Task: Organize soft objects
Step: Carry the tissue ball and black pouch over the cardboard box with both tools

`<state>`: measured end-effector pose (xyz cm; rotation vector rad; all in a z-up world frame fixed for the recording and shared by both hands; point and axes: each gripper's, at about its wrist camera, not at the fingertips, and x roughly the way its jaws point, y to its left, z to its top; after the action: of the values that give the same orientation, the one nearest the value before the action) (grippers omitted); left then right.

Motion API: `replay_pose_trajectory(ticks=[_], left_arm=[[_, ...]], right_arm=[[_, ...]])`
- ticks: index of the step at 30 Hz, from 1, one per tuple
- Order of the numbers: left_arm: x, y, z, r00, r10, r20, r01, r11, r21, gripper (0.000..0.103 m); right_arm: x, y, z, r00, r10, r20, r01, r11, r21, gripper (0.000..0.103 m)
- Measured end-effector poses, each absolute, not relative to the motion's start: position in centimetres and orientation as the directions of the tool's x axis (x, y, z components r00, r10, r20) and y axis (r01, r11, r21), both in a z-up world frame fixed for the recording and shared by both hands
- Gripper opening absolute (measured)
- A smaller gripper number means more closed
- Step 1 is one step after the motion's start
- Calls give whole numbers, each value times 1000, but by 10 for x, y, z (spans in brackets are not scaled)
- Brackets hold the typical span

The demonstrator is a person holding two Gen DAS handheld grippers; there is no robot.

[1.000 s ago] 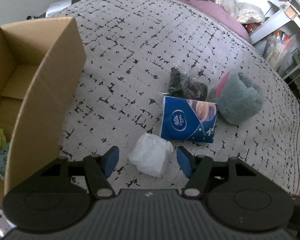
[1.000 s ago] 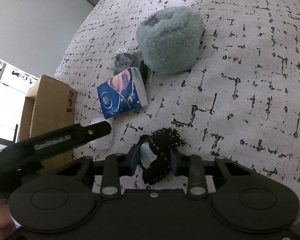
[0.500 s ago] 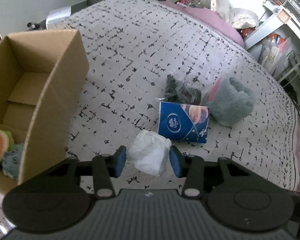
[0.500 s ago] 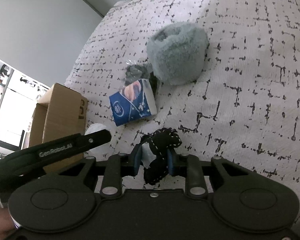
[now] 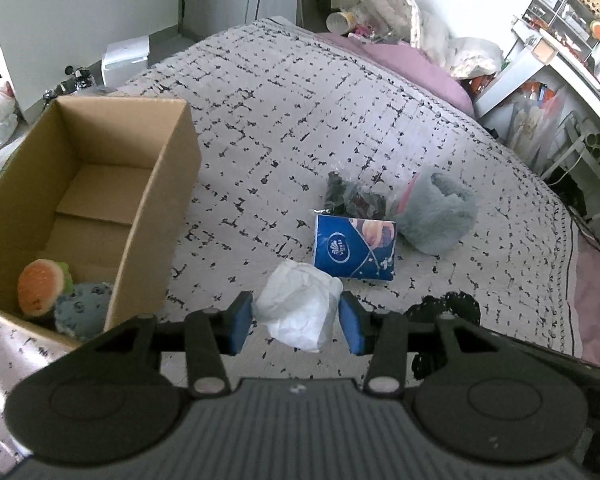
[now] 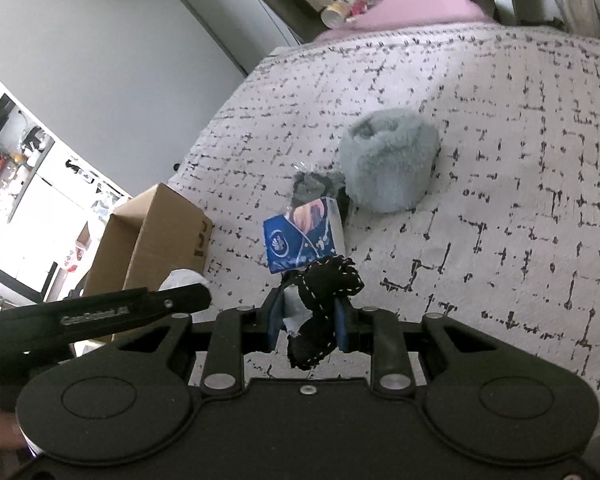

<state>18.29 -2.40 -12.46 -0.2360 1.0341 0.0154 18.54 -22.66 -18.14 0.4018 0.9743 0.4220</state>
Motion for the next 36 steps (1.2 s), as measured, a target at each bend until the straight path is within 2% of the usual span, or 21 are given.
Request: replay_pose_trajectory(ticks=[19, 36], left_arm=[[148, 1, -65, 584, -72, -809, -127, 976, -178, 46], [134, 44, -54, 621, -37, -783, -174, 967, -184, 46]], right_arm=[[159, -219, -122, 576, 503, -644, -240, 857, 455, 26], [156, -178, -88, 606, 537, -587, -278, 834, 476, 26]])
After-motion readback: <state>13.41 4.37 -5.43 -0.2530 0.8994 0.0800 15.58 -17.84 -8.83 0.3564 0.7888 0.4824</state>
